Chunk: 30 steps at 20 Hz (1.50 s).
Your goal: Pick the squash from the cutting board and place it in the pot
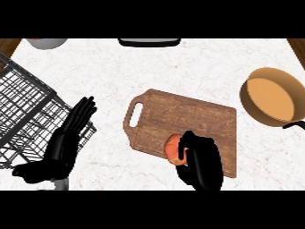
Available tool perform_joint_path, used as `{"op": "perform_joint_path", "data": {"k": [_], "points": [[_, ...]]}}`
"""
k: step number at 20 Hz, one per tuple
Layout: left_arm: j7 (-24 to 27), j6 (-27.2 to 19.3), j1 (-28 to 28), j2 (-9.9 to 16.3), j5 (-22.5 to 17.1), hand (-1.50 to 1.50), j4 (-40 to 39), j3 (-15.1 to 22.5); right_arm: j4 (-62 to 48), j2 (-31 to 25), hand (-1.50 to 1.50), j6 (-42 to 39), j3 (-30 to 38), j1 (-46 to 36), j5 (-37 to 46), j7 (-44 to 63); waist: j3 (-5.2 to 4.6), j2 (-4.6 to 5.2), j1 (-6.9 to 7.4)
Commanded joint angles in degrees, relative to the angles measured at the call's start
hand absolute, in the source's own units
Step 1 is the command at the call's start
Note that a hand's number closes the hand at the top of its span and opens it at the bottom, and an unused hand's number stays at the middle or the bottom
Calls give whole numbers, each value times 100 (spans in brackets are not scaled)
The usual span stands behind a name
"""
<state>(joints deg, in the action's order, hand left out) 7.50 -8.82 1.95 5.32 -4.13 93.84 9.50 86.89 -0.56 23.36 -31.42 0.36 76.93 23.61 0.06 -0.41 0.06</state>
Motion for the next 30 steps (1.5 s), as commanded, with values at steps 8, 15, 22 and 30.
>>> {"op": "perform_joint_path", "data": {"k": [8,15,22,30], "points": [[-109,-292,-121,-58,164,0,-198,-219,350,56,150,-3058,22,-2656,-1062,964,-9,36,46],[-440,-426,-33,-79,276,0,236,-152,1099,56,150,-3064,21,-3123,-374,1734,-7,24,8],[-86,-275,-185,-106,174,0,-321,-357,1873,-47,150,-3820,457,-3179,69,2436,-8,33,-34],[-412,-216,-437,63,98,0,-180,-607,2051,-821,150,-3706,1759,-2972,-288,1864,-4,43,-49]]}}
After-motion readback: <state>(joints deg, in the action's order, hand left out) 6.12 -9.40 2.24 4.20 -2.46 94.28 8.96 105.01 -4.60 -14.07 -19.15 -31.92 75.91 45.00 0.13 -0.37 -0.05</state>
